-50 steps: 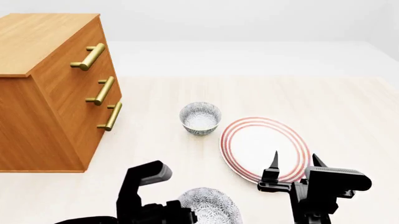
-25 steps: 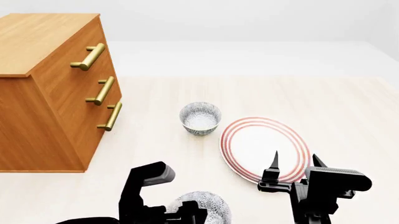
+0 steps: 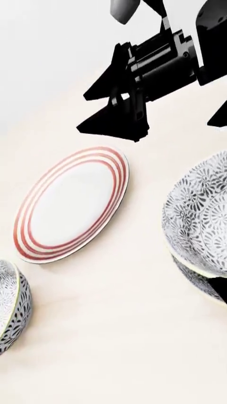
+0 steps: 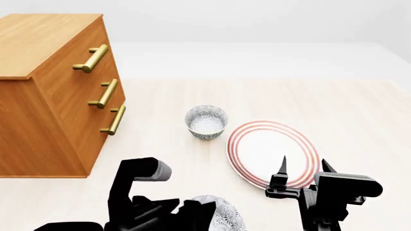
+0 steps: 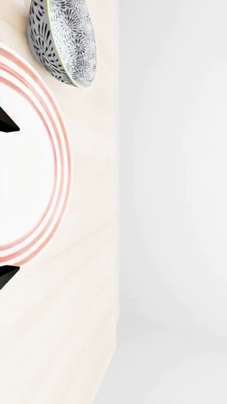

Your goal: Stack the bowl in the middle on the bowl at the back.

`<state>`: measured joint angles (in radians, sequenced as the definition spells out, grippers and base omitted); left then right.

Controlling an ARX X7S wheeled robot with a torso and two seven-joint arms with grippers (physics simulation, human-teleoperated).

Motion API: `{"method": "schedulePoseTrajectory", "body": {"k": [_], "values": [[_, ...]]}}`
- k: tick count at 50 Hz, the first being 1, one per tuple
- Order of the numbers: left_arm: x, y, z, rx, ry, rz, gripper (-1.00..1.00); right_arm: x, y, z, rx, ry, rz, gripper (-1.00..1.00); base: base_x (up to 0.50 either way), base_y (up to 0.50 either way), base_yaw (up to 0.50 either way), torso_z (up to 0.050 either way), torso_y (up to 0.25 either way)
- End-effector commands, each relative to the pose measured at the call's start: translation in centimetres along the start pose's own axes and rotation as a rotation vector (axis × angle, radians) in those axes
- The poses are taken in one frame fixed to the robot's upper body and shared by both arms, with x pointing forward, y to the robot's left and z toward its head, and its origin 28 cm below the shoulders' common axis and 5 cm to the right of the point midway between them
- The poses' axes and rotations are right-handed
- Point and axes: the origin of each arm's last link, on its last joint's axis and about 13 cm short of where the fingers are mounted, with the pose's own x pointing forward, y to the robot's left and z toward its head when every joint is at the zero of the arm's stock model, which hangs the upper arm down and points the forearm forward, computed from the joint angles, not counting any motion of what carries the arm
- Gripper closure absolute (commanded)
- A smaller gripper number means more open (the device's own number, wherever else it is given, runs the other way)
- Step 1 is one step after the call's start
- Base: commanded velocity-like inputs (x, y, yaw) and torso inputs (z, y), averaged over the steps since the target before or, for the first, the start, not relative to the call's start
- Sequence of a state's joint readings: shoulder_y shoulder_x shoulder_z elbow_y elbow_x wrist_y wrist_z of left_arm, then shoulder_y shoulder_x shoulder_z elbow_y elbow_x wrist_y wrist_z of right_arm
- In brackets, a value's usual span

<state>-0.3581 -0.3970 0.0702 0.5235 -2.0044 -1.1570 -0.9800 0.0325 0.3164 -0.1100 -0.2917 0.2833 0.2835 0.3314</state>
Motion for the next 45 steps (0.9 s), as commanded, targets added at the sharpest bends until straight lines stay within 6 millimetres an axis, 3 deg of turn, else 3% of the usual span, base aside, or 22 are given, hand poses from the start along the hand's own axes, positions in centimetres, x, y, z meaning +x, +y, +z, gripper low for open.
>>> {"method": "schedulePoseTrajectory", "body": {"k": [1,30,45], "values": [[-1.7,-0.9,0.4,0.049,-0.083,-0.062,-1.0,0.0,0.0,0.0,0.0,0.002,0.0,-1.0,0.0,0.0,0.0,0.0,0.0],[-4.5,-1.7,1.2,0.129,-0.271,-0.141,-1.0,-0.1,0.0,0.1,0.0,-0.004,-0.002,-1.0,0.0,0.0,0.0,0.0,0.0],[-4.5,-0.2,2.5,0.349,-0.732,0.057,-1.0,-2.3,-0.1,3.8,0.002,-0.138,-0.019,-1.0,0.0,0.0,0.0,0.0,0.0]]}}
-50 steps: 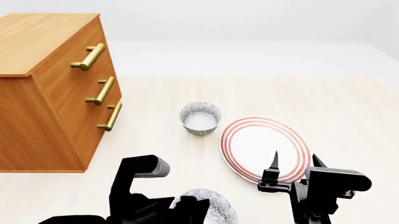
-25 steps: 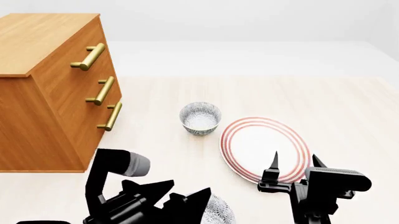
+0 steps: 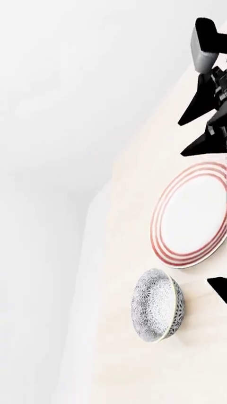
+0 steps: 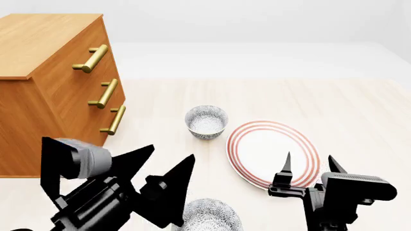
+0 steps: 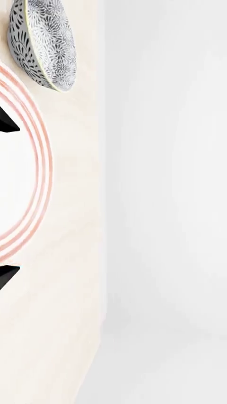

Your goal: Stack the bowl in the middle on the bowl at the back.

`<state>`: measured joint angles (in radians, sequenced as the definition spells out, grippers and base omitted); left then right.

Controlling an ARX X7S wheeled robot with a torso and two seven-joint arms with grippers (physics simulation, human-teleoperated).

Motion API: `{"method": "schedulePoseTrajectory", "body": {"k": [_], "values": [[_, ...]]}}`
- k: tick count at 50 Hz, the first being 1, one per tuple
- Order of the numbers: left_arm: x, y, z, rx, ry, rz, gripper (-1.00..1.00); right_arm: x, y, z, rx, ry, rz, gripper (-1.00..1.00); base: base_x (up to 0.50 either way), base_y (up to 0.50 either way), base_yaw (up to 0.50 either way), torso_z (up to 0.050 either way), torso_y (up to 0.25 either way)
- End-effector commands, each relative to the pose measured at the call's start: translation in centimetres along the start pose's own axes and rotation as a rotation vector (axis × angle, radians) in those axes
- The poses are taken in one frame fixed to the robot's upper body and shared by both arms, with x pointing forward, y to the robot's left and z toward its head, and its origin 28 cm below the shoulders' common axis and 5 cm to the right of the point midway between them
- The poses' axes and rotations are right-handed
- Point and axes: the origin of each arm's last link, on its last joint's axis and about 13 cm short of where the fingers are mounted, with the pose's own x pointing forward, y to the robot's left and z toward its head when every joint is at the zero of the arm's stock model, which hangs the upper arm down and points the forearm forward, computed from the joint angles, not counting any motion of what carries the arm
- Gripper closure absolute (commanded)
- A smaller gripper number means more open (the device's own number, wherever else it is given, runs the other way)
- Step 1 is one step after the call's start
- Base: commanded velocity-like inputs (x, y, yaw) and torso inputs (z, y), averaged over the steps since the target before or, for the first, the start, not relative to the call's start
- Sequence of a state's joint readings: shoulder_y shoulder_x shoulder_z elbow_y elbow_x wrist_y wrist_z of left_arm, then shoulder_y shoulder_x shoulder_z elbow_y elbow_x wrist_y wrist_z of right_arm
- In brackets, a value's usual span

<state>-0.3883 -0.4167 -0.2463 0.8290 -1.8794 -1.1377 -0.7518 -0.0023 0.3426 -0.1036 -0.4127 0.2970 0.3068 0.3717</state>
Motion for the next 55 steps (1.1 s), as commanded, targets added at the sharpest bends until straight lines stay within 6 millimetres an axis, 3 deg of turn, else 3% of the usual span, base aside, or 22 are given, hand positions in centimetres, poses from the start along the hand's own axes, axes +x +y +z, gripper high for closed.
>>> {"method": "schedulePoseTrajectory", "body": {"k": [1,9,22,31,55], "values": [[-0.1,1.4,0.7,0.161,-0.262,0.129,-1.0,-1.2,-0.1,2.6,-0.001,-0.09,-0.015,-1.0,0.0,0.0,0.0,0.0,0.0],[-0.9,2.6,0.7,0.314,-0.516,0.272,-1.0,-2.7,-0.3,5.3,-0.019,-0.19,-0.038,-1.0,0.0,0.0,0.0,0.0,0.0],[-4.3,1.8,-0.5,0.529,-0.875,0.462,-1.0,-5.4,-0.3,9.3,-0.057,-0.361,-0.07,-1.0,0.0,0.0,0.0,0.0,0.0],[-4.5,3.0,-0.7,0.52,-0.931,0.536,-1.0,-6.8,-0.4,9.9,-0.054,-0.432,-0.075,-1.0,0.0,0.0,0.0,0.0,0.0],[-7.3,1.2,-2.3,0.506,-1.037,0.393,-1.0,-9.0,-0.7,9.8,-0.069,-0.551,-0.12,-1.0,0.0,0.0,0.0,0.0,0.0]]}}
